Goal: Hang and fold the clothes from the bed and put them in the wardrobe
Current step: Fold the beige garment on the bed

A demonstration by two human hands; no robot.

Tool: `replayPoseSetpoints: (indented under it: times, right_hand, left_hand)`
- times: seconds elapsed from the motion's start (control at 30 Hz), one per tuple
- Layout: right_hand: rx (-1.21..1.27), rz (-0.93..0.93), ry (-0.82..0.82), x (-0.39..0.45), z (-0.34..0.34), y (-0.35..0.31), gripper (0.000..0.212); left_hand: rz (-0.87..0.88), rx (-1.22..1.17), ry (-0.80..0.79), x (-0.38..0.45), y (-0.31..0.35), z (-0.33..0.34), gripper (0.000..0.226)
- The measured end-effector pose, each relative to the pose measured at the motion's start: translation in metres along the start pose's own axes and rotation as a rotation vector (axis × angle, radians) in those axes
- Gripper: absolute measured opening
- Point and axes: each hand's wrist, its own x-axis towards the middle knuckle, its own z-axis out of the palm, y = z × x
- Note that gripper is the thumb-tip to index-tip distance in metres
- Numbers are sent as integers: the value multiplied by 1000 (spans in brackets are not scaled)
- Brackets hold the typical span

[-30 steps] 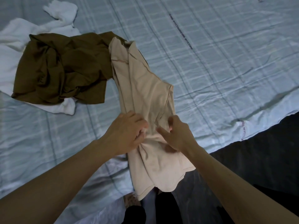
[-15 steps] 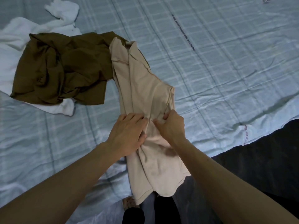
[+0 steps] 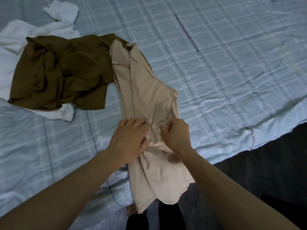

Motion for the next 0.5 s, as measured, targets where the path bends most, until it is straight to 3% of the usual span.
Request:
replayPoseSetpoints:
  times: [0.17,0.23,0.33,0.43,0.5]
  right_hand:
    - [66,-12,150,-1,-19,26,7]
    - [40,-66,171,-4,-24,30,17]
    - [-80,-327,247,-6,-23,24,29]
    - [-247,-601,139,-7,-5,13,34]
    - [-401,-671,-13,-10,14,16,50]
  left_hand:
    - [-11,12,18,-3,-3,5,41]
    - [-41,20,45,-4,-5,5,41]
    - [-108,-10,133,-1,-9,1,42]
    - [-86,25,136,8,-7,3,48]
    - [-57,47,26,10,-4,11,58]
